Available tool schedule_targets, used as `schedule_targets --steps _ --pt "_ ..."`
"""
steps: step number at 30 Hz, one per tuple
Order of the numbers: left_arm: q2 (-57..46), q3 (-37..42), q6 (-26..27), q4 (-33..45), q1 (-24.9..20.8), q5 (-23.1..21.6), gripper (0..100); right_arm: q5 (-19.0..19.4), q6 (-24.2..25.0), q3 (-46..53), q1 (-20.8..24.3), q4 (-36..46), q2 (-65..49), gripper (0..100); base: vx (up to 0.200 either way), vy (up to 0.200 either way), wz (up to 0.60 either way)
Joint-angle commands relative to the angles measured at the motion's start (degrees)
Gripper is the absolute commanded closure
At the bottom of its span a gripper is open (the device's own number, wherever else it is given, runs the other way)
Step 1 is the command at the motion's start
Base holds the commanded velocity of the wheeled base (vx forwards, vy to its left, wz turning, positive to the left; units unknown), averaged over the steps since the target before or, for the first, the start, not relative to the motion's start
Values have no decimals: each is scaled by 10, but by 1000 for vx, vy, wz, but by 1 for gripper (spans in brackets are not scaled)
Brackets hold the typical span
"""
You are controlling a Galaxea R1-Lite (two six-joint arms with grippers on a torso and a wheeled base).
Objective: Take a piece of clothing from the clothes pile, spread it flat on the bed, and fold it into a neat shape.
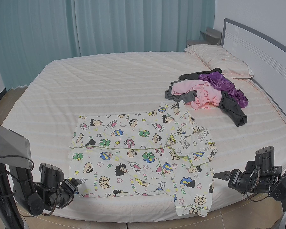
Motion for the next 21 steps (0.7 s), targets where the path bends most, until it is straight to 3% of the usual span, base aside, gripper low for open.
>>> schedule_targets --steps 1,12,21 --pt "26 -2 -12 -7 2 4 100 0 0 0 1 0 1 0 0 0 0" --pt "5 20 -26 -22 6 29 100 0 0 6 9 0 2 0 0 0 0" --pt "-21 42 0 -34 17 35 100 2 -3 -1 11 1 8 0 0 0 0"
